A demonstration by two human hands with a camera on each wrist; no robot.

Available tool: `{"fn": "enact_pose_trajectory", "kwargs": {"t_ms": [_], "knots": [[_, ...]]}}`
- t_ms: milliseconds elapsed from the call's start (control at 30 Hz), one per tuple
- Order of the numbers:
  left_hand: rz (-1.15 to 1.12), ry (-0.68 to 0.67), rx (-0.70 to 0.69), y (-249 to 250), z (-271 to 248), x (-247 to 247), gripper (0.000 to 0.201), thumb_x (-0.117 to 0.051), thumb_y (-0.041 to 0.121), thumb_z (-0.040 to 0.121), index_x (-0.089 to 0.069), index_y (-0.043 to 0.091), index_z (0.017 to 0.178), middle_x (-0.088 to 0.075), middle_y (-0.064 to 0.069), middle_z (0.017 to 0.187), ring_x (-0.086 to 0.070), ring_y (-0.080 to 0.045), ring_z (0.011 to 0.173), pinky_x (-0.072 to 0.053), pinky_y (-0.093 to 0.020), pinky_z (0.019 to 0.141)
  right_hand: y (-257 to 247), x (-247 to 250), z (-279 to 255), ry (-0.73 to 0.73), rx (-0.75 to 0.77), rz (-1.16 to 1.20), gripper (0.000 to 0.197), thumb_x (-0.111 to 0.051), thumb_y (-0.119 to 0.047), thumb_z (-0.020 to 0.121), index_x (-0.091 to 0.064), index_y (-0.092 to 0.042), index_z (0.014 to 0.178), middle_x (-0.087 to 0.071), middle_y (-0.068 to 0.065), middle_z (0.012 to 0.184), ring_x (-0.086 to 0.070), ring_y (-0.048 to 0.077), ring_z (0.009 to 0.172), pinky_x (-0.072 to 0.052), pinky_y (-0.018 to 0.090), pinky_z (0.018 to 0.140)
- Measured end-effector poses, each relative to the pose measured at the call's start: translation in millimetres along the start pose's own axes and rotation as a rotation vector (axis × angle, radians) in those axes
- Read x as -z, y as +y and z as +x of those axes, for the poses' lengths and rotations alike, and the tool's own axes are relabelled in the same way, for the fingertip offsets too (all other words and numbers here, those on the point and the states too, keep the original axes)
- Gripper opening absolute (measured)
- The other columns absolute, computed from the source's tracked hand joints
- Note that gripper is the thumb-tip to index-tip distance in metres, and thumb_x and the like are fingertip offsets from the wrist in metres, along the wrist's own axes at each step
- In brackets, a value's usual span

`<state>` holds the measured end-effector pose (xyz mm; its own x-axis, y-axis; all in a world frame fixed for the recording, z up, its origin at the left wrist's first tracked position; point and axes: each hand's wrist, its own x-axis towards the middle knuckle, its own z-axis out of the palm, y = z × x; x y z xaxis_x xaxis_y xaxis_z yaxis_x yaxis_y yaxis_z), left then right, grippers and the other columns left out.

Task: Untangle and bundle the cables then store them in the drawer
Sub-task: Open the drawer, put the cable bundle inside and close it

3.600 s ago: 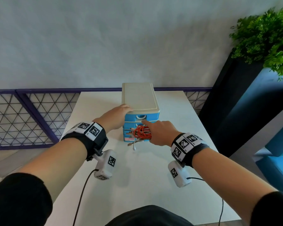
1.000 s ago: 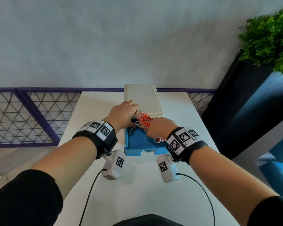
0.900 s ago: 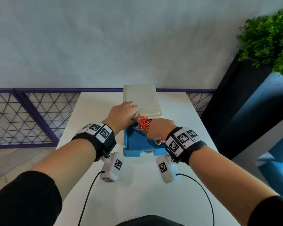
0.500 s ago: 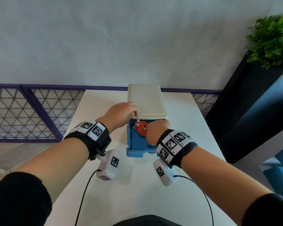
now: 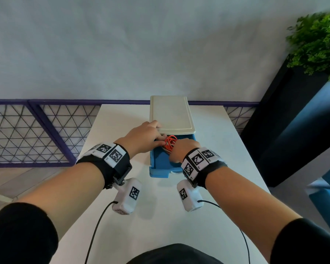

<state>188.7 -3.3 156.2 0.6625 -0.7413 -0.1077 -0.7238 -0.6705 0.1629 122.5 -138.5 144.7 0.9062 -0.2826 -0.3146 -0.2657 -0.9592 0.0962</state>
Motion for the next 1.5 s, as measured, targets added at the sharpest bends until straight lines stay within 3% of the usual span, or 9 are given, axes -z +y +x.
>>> {"fn": "enact_pose_trajectory", "kwargs": {"t_ms": [167, 300, 400, 600, 800, 933, 1167, 1367, 1500], "knots": [[0.072, 0.031, 0.029, 9, 0, -4, 0.034, -0.045, 0.045, 0.094, -0.067, 0.027, 0.115, -0.042, -0.008, 0.129, -0.041, -0.028, 0.115, -0.048, -0.044, 0.084, 8, -13, -2, 0.051, -0.043, 0.297, 0.085, -0.066, -0.063, 0.074, -0.034, -0.006, 0.130, -0.052, 0.009, 0.121, -0.061, 0.027, 0.103, -0.045, 0.033, 0.074], [0.069, 0.084, 0.077, 11, -1, -12, 0.039, -0.044, 0.046, 0.095, -0.068, 0.020, 0.109, -0.044, -0.007, 0.126, -0.043, -0.028, 0.114, -0.050, -0.045, 0.080, 13, -26, -16, 0.262, 0.143, 0.314, 0.071, -0.052, -0.061, 0.087, -0.030, -0.012, 0.132, -0.044, 0.015, 0.124, -0.061, 0.036, 0.099, -0.048, 0.038, 0.075], [0.057, 0.117, 0.083, 13, 1, -14, 0.041, -0.041, 0.045, 0.096, -0.071, 0.018, 0.104, -0.045, -0.009, 0.124, -0.044, -0.029, 0.113, -0.051, -0.047, 0.077, 17, -34, -23, 0.404, 0.217, 0.128, 0.059, -0.042, -0.055, 0.094, -0.035, -0.010, 0.132, -0.050, 0.013, 0.115, -0.064, 0.033, 0.088, -0.048, 0.034, 0.063], [-0.032, 0.127, 0.051, 14, -1, -13, 0.035, -0.041, 0.041, 0.097, -0.071, 0.026, 0.109, -0.048, -0.012, 0.131, -0.045, -0.033, 0.119, -0.048, -0.046, 0.090, 10, -39, -26, 0.384, 0.180, -0.190, 0.067, -0.035, -0.039, 0.103, -0.012, 0.003, 0.149, -0.046, 0.017, 0.131, -0.060, 0.029, 0.097, -0.038, 0.031, 0.062], [-0.044, 0.080, 0.035, 11, -8, -15, 0.045, -0.055, 0.035, 0.093, -0.052, 0.020, 0.135, -0.034, -0.013, 0.149, -0.034, -0.032, 0.135, -0.037, -0.043, 0.106, 0, -39, -13, 0.284, 0.095, -0.135, 0.068, -0.034, -0.038, 0.102, -0.010, 0.006, 0.150, -0.044, 0.019, 0.133, -0.060, 0.031, 0.099, -0.038, 0.033, 0.063], [-0.153, 0.080, 0.036, 12, -12, -13, 0.045, -0.057, 0.034, 0.092, -0.057, 0.010, 0.129, -0.027, -0.013, 0.155, -0.028, -0.025, 0.143, -0.029, -0.035, 0.111, -8, -39, -13, 0.290, -0.035, 0.087, 0.073, -0.033, -0.048, 0.101, -0.019, 0.009, 0.144, -0.048, 0.018, 0.129, -0.063, 0.033, 0.102, -0.043, 0.035, 0.062], [-0.288, 0.120, 0.076, 11, -10, -14, 0.034, -0.047, 0.027, 0.097, -0.062, 0.013, 0.125, -0.032, -0.011, 0.153, -0.034, -0.024, 0.139, -0.027, -0.033, 0.110, -7, -33, -9, 0.240, -0.084, 0.245, 0.078, -0.027, -0.062, 0.095, -0.034, 0.006, 0.132, -0.050, 0.014, 0.122, -0.063, 0.032, 0.100, -0.039, 0.034, 0.062], [-0.376, 0.125, 0.110, 7, -4, -20, 0.032, -0.049, 0.023, 0.097, -0.060, 0.019, 0.127, -0.032, -0.013, 0.148, -0.031, -0.028, 0.137, -0.023, -0.036, 0.114, -1, -34, -17, 0.281, -0.091, 0.397, 0.066, -0.029, -0.046, 0.100, -0.028, 0.007, 0.140, -0.046, 0.018, 0.133, -0.057, 0.036, 0.113, -0.046, 0.039, 0.079], [-0.290, 0.063, 0.104, 9, -1, -22, 0.035, -0.048, 0.024, 0.097, -0.056, 0.027, 0.131, -0.026, -0.015, 0.148, -0.022, -0.036, 0.136, -0.015, -0.040, 0.115, -1, -30, -16, 0.233, -0.099, 0.277, 0.064, -0.029, -0.048, 0.100, -0.038, 0.006, 0.133, -0.050, 0.016, 0.124, -0.058, 0.032, 0.109, -0.043, 0.035, 0.071]]}}
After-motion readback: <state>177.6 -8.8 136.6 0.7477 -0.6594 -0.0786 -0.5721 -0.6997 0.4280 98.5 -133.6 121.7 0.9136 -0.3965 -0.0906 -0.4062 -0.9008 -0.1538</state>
